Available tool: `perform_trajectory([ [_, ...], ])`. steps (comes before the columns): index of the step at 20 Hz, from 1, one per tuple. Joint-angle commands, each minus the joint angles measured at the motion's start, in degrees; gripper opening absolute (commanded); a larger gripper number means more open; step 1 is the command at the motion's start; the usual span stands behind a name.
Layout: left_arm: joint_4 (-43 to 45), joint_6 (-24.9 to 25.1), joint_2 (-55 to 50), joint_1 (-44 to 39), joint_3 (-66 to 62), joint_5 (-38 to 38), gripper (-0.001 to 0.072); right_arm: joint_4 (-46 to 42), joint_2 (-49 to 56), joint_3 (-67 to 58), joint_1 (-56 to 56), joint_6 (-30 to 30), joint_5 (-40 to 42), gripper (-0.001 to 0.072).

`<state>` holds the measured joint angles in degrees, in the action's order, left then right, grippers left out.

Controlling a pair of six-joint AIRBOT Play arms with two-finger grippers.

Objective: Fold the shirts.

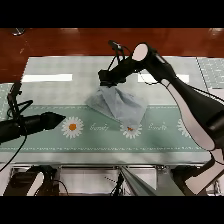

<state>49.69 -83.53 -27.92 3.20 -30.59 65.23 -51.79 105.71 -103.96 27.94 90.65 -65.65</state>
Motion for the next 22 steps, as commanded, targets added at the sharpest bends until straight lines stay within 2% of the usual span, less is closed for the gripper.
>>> perform_trajectory([
  [1,-0.44,-0.74,1.55,-0.02,3.39,-2.95,0.0023,2.43,4.81,-2.99,1.16,1.4,0.31,0.038],
  [2,-0.42,-0.74,1.55,-0.02,3.39,-4.24,0.0023,3.17,4.7,-3.06,1.11,-0.11,-0.39,0.0624],
  [5,-0.42,-0.74,1.55,0.0,3.39,-6.62,0.0023,2.75,0.94,-3.37,-3.63,-0.83,-6.71,0.0622],
  [7,-0.39,-0.74,1.55,0.0,3.39,-6.8,0.0023,-0.04,-4.35,-3.34,-9.9,-1.66,-15.15,0.0621],
  [9,-0.37,-0.55,1.55,0.0,3.39,-7.43,0.0023,-7.69,-11.26,-3.28,-16.11,-3.89,-25.03,0.0621],
  [11,-0.35,-0.52,1.55,0.0,3.39,-9.38,0.0023,-19.63,-20.65,0.5,-20.85,-3.65,-27.28,0.0621],
  [13,-0.37,-0.52,1.55,0.0,3.39,-10.97,0.0023,-25.92,-33.16,12.98,-24.74,0.15,-18.34,0.0621],
  [15,-0.35,-0.46,1.55,0.0,3.39,-11.26,0.0023,-26.86,-46.77,32.41,-27.98,5.68,-4.22,0.0621],
  [17,-0.35,0.79,1.55,-0.02,3.39,-11.26,0.0023,-27.28,-57.94,53.35,-29.97,14.99,7.54,0.0621],
  [18,-0.35,0.79,1.53,-0.02,3.39,-11.28,0.0023,-26.86,-61.64,62.75,-30.29,21.05,11.04,0.0622],
  [19,-0.35,0.76,1.42,-0.02,3.39,-11.26,0.0023,-23.85,-63.45,70.03,-30.21,24.59,13.62,0.0622],
  [20,-0.39,0.76,1.14,-0.02,3.39,-11.28,0.0023,-16.41,-63.84,76.3,-30.23,23.23,16.26,0.0622],
  [22,-0.39,0.74,0.07,-0.02,3.39,-11.28,0.0023,-1.16,-62.18,83.43,-30.23,13.92,20.59,0.0622],
])
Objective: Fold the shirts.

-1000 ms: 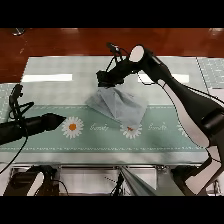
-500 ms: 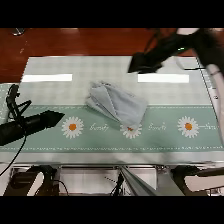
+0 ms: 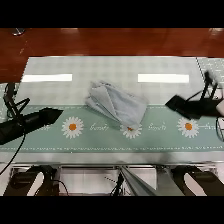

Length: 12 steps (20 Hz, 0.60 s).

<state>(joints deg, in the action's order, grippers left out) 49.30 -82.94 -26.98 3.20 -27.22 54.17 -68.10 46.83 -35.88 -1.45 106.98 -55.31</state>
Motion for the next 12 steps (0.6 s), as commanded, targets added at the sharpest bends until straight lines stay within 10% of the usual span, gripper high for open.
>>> perform_trajectory([
  [1,-0.02,0.15,-1.66,-0.04,0.02,-0.22,0.0023,19.54,-1.18,16.15,-0.83,-6.58,10.99,0.0622],
  [7,-1.95,0.17,-6.45,-0.39,0.02,-0.2,0.0023,43.87,18.1,10.95,-0.81,-29.99,6.6,0.0622],
  [12,-2.16,0.17,-7.39,-2.12,0.02,-0.26,0.0023,44.65,31.01,1.7,1.01,-34.56,3.85,0.0621],
])
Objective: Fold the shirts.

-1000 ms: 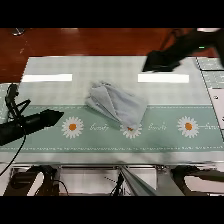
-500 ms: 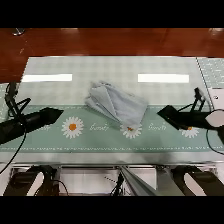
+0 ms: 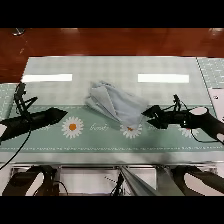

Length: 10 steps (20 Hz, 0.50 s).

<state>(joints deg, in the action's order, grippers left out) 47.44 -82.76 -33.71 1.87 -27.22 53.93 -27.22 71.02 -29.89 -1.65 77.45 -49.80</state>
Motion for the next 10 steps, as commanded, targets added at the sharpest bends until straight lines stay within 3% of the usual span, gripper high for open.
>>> perform_trajectory([
  [1,-0.33,0.0,-0.66,-0.96,0.02,-0.2,0.0023,3.78,8.96,-6.43,2.78,-5.01,-1.46,0.0621],
  [4,-0.72,0.0,-0.66,-0.94,0.02,-0.59,0.0023,3.39,14.91,-12.68,8.0,-4.61,-2.38,0.0613],
  [5,-0.87,-0.02,-0.63,-0.94,0.02,-0.57,0.0023,2.47,16.31,-14.62,9.27,-4.37,-2.84,0.0519],
  [6,-0.96,-0.02,-0.63,-0.94,0.02,-0.55,0.0023,1.73,17.09,-16.81,10.14,-4.48,-3.89,0.0178],
  [7,-0.96,-0.02,-0.63,-0.94,0.02,-0.46,0.0023,1.18,17.09,-19.23,10.71,-5.92,-4.81,0.0032],
  [10,-0.92,0.02,-0.66,-0.94,0.02,-0.61,0.0023,-1.62,16.96,-32.89,10.82,-4.26,-10.93,0.0031],
])
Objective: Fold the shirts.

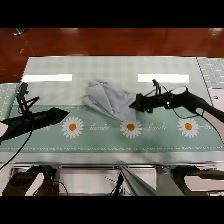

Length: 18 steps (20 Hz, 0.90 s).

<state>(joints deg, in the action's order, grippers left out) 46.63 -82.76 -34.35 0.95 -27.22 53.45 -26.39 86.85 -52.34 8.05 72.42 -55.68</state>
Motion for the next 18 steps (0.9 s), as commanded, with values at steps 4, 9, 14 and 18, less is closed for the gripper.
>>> perform_trajectory([
  [4,-0.13,0.0,-0.02,-0.02,0.02,-0.55,0.0023,-16.06,1.16,-34.1,3.23,10.62,-10.05,0.0031],
  [9,-0.09,0.94,-0.13,-0.02,0.02,-0.55,0.0023,-27.08,1.14,-55.67,1.03,17.88,-10.47,0.0031],
  [14,-0.11,0.9,-0.35,-0.02,0.02,-0.31,0.0023,-28.11,1.11,-63.49,-9.16,21.92,-15.78,0.0031],
  [18,-0.11,0.98,-0.35,-0.02,0.02,-0.31,0.0023,-26.69,-0.28,-63.91,-21.18,25.77,-20.55,0.0031],
])
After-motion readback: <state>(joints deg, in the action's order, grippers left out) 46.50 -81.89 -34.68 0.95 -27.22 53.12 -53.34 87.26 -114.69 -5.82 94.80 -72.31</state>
